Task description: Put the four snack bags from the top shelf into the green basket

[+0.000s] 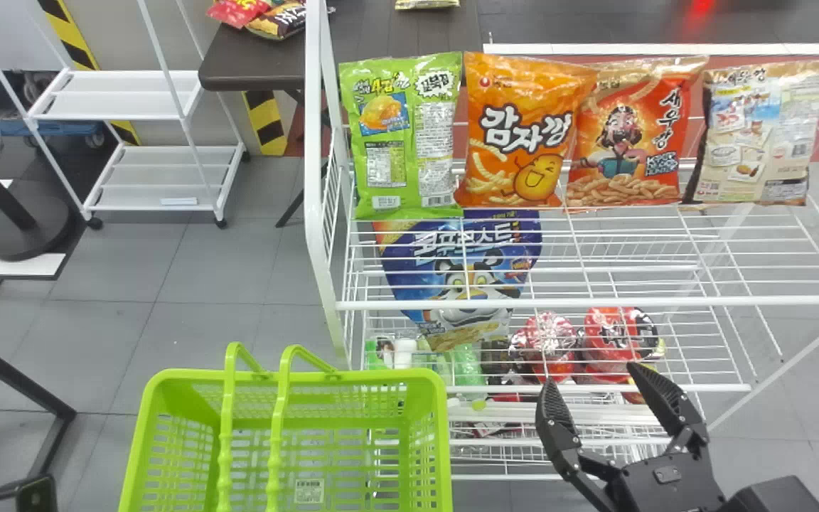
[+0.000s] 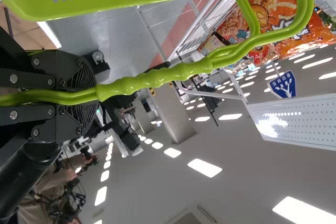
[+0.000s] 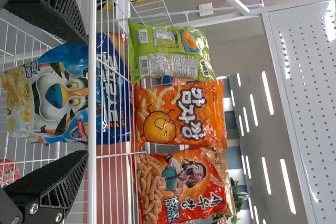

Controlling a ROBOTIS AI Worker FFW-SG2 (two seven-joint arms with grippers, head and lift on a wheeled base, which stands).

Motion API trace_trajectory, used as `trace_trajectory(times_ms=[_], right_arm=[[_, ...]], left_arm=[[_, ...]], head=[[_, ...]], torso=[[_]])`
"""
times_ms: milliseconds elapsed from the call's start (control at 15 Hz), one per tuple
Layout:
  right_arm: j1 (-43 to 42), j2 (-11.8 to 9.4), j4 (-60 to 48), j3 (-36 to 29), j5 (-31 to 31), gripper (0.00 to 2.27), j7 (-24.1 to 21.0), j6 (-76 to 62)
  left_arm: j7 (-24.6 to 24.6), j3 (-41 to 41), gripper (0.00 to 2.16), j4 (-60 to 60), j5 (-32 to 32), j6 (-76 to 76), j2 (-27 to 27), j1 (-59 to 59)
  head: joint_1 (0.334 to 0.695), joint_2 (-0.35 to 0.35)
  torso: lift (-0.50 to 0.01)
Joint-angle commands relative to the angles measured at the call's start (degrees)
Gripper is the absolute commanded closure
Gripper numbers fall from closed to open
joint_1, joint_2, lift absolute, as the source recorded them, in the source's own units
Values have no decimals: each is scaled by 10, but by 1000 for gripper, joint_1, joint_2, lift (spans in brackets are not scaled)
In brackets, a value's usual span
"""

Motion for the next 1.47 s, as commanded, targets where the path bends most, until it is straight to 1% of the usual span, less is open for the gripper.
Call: trace_trajectory(times_ms=[0,533,733,933,1067,1133,1333,1400], right_arm=[[-1,1,2,0,1,60,0,0],[-5,1,6,2,2,60,0,0],[-23,1,13,2,1,60,-1,18],[-74,1,11,18,0,60,-2,69],[-114,1,5,39,-1,60,-2,123],[-138,1,4,49,-2,60,-4,148],[-233,1,25,67,-9,87,-19,243],[-262,1,38,72,-9,87,-31,255]], left_arm=[[-6,0,2148,7,0,0,0,-3],[-6,-1,2148,16,0,0,-1,-7],[-6,-2,2148,16,-1,0,-1,-8],[-6,-4,2148,14,-2,0,-1,-7],[-6,-4,2148,14,-2,2,0,-5],[-6,-4,2148,11,-2,4,1,-5],[-6,-12,2148,15,-2,5,7,-15],[-6,-18,2148,16,-3,7,10,-19]], head=[[695,53],[695,61],[695,62],[695,64],[695,78],[695,102],[695,145],[695,159]], torso=[[0],[0],[0],[0],[0],[0],[0],[0]])
